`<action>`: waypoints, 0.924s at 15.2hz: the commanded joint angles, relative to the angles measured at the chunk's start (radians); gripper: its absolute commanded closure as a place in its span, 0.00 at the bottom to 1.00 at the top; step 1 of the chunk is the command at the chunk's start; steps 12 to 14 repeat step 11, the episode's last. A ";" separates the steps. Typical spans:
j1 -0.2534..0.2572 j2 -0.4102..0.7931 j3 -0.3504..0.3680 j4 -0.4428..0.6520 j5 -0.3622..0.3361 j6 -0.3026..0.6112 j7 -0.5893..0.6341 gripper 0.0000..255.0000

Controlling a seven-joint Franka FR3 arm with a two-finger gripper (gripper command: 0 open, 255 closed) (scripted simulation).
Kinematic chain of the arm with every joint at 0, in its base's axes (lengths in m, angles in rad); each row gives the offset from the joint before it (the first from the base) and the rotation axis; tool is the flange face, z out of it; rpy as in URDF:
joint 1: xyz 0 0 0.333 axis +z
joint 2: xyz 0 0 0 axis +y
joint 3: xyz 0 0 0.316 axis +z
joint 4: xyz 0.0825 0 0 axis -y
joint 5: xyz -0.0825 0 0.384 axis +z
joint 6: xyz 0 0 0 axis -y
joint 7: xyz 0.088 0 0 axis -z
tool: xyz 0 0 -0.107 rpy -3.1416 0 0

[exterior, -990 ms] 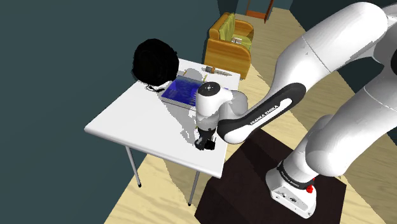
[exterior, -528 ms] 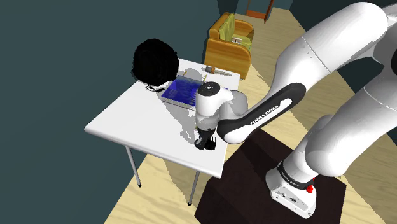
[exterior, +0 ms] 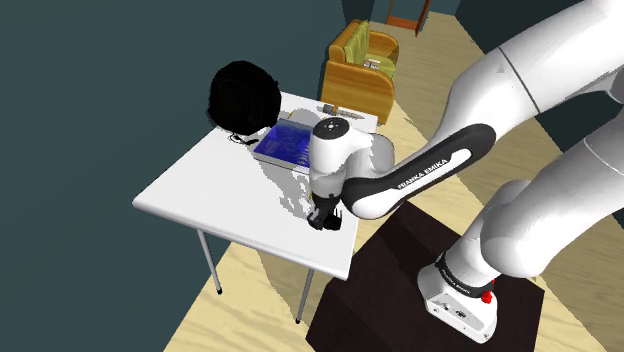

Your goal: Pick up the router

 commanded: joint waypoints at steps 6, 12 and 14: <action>0.021 -0.093 -0.012 0.024 0.060 -0.109 -0.051 1.00; 0.028 -0.130 -0.019 0.039 0.078 -0.158 -0.070 1.00; 0.028 -0.130 -0.019 0.039 0.078 -0.158 -0.070 1.00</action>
